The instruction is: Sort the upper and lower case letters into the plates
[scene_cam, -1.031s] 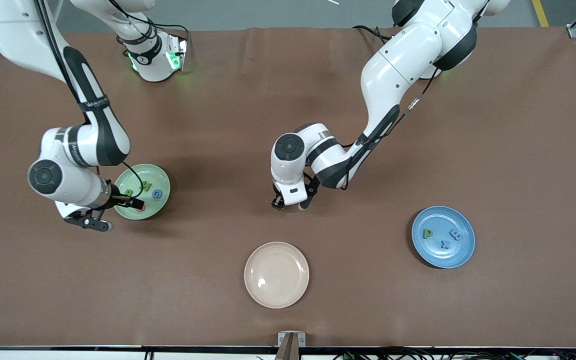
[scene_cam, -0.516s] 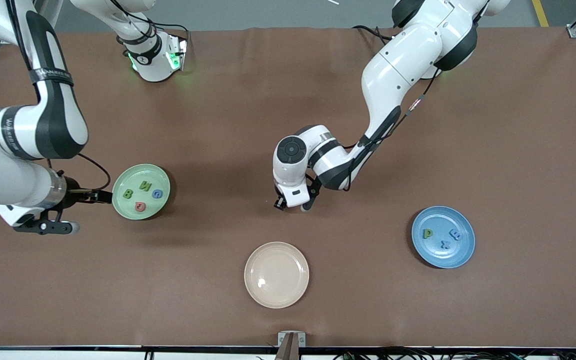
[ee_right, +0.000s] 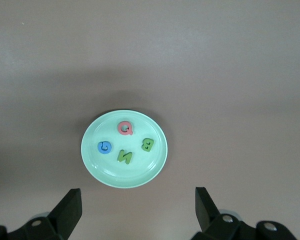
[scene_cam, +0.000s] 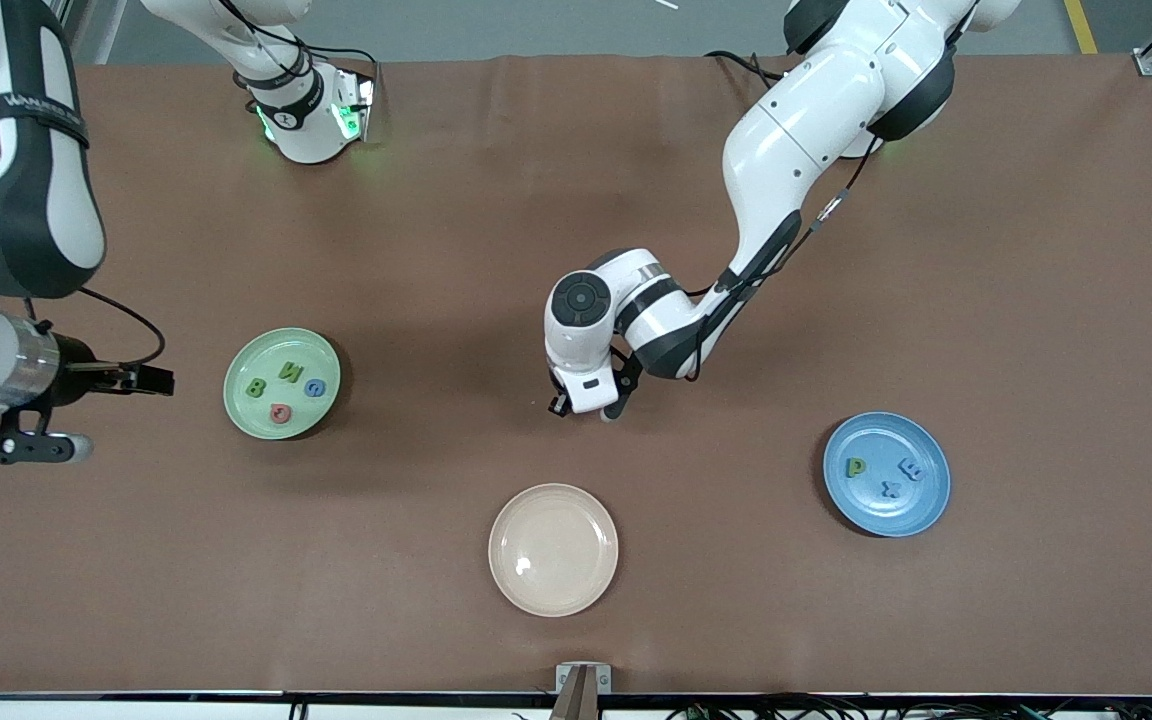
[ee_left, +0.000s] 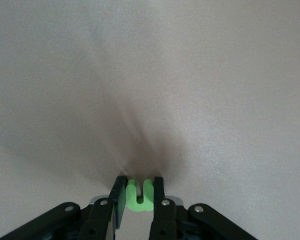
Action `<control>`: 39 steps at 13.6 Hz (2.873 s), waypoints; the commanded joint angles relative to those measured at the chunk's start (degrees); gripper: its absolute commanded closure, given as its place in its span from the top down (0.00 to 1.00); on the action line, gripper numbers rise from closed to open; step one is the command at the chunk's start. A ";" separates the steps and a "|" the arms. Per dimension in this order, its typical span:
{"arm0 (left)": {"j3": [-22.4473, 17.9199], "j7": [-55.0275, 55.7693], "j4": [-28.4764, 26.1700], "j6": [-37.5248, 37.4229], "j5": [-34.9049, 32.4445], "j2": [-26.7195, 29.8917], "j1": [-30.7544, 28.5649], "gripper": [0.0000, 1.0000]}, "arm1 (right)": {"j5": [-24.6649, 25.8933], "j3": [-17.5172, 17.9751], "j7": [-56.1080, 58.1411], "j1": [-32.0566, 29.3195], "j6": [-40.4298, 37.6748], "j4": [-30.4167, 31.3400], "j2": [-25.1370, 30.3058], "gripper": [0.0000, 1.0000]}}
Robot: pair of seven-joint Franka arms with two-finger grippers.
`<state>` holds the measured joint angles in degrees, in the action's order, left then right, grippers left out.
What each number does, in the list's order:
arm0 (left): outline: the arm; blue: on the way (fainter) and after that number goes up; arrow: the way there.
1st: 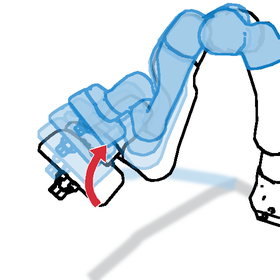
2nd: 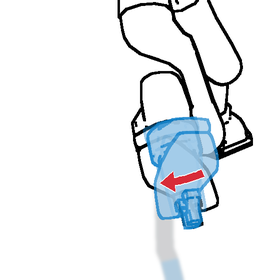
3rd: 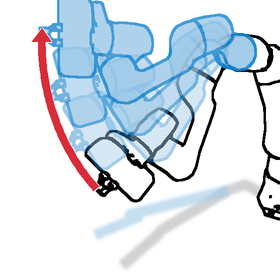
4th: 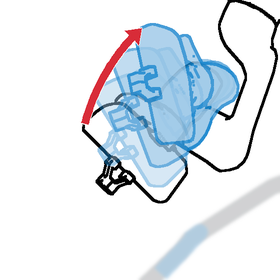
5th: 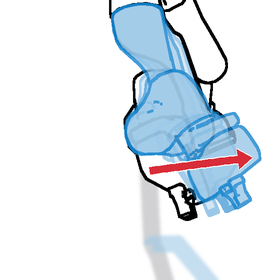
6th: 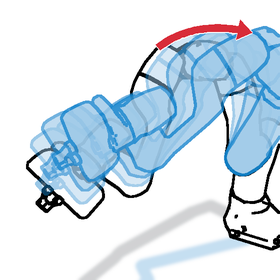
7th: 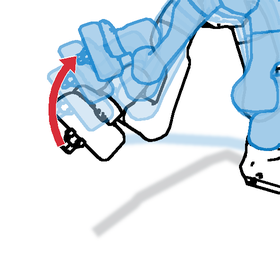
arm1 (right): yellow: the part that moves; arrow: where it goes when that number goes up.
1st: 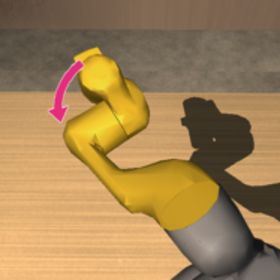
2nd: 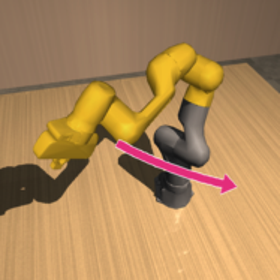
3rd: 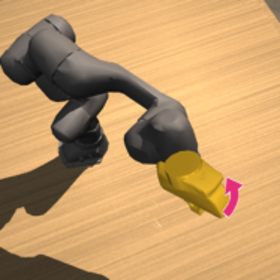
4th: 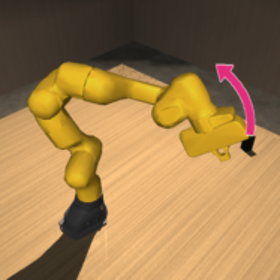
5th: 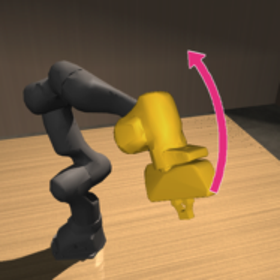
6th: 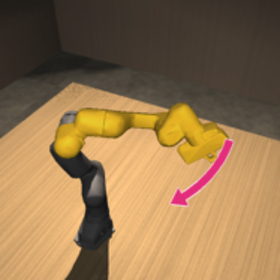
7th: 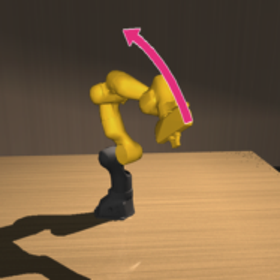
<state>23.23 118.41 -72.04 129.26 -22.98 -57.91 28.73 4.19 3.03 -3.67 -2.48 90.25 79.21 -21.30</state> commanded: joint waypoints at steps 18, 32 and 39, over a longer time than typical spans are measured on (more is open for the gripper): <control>7.25 -46.21 -14.07 -12.55 0.74 18.96 -33.61 0.01 | -1.99 0.49 1.11 0.02 -3.42 -1.88 1.78 1.00; 9.20 -65.50 -30.18 1.16 -9.81 19.50 -51.93 0.18 | -6.03 -2.76 6.21 -1.73 -4.38 3.12 9.77 1.00; 9.12 -65.23 -27.46 1.17 -10.69 19.06 -51.06 1.00 | -4.89 -3.38 6.21 0.99 -1.93 14.99 21.81 1.00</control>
<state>32.06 53.18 -100.43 130.40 -32.42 -39.19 -22.54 -1.03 -0.13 1.98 -2.26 85.70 87.56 -4.33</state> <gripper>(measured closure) 0.286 0.000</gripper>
